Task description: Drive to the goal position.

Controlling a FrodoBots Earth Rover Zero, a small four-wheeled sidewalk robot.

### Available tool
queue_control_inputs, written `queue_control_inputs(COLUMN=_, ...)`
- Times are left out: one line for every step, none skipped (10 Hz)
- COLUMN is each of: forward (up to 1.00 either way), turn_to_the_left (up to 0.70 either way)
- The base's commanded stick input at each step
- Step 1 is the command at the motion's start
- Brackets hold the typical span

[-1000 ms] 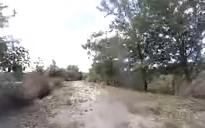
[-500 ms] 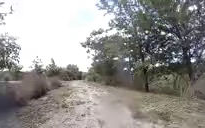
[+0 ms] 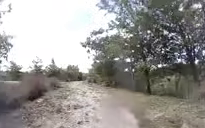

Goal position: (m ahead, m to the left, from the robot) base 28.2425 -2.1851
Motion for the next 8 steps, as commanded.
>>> queue_control_inputs(forward=0.45, turn_to_the_left=0.0)
queue_control_inputs(forward=0.45, turn_to_the_left=0.0)
queue_control_inputs(forward=0.45, turn_to_the_left=0.0)
queue_control_inputs(forward=0.45, turn_to_the_left=0.0)
queue_control_inputs(forward=0.45, turn_to_the_left=0.0)
queue_control_inputs(forward=0.45, turn_to_the_left=0.0)
queue_control_inputs(forward=0.45, turn_to_the_left=0.0)
queue_control_inputs(forward=0.45, turn_to_the_left=0.0)
